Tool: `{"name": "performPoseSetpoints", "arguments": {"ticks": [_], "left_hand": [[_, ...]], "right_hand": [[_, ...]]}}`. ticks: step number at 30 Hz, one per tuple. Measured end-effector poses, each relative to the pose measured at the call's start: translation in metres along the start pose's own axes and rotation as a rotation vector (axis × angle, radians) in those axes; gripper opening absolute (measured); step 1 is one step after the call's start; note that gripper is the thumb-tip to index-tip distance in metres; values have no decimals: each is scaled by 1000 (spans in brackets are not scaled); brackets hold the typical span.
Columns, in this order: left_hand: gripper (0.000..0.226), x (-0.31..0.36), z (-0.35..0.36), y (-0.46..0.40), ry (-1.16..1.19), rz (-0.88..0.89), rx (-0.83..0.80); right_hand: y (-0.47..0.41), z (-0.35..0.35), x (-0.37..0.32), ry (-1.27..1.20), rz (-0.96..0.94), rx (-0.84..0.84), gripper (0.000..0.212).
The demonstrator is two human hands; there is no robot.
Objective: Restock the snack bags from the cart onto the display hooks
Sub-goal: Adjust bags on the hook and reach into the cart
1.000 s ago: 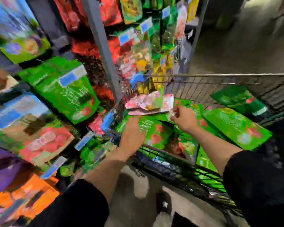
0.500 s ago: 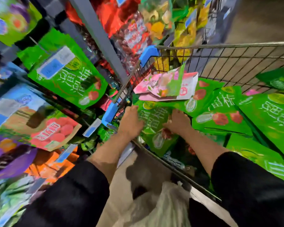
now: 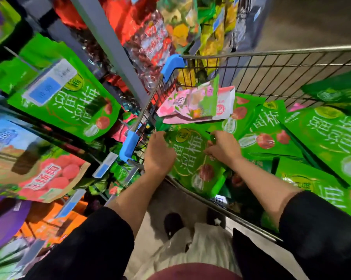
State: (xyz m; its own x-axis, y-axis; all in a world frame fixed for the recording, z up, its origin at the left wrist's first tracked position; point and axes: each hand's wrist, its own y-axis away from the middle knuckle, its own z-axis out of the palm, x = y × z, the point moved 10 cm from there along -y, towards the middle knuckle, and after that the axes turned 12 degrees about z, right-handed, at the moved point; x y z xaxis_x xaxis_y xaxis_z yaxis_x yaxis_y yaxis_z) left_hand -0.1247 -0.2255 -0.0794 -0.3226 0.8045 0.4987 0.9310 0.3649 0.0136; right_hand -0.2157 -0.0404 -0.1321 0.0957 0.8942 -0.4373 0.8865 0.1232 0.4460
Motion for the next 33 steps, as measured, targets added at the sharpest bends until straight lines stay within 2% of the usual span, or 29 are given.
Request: {"name": "performPoseSetpoints", "arguments": {"ticks": [4,9,11,12,14,15,16,17,18,19,20,21,22,25,26,29,33], "left_hand": [[53,1,0,0,56,12,6],[76,-9,-3,-1,206,-155,58],[73,-11,-2,-3,293,-190,72],[66,-7,-5,-4,313,-170,80],[42,5,-17,-7,470,-82,218],[44,2,-13,-16,541,-17,231],[55,8,-30,-14,483,121,349],[62,8,-36,-16,433,172,421],[72,0,-34,-22,487,93,445],[89,-10,-18,-24,755,-64,396],[107,-22,0,-15,1032,-307,393],[125,-20,13,-8,1137,-436,302],[123,-6,14,-6,1142,-423,182],[51,34,-13,-10,1346,-265,141],[38,36,-20,-11,1335,-228,179],[35,2,-54,-17,1098,-181,398],[44,-34,-94,-18,809,-137,508]], "right_hand": [[24,-41,5,-17,-87,25,41],[44,-79,26,-190,-146,-55,33],[50,-93,29,-313,-141,-95,31],[54,-101,26,-359,-157,-91,34],[59,-117,17,-416,-211,-50,37],[59,-123,14,-443,-231,-25,39],[59,-128,9,-481,-242,-13,40],[58,-132,5,-519,-252,-9,41],[57,-136,2,-555,-258,-1,39],[56,-141,-2,-597,-270,20,37],[54,-146,-5,-661,-272,42,36],[51,-149,-7,-733,-268,53,36],[48,-149,-11,-795,-263,54,36],[36,-135,-30,-904,-279,14,37],[31,-127,-36,-937,-274,-11,37],[9,-108,-58,-803,-316,16,33],[-34,-88,-74,-483,-314,107,30]]}}
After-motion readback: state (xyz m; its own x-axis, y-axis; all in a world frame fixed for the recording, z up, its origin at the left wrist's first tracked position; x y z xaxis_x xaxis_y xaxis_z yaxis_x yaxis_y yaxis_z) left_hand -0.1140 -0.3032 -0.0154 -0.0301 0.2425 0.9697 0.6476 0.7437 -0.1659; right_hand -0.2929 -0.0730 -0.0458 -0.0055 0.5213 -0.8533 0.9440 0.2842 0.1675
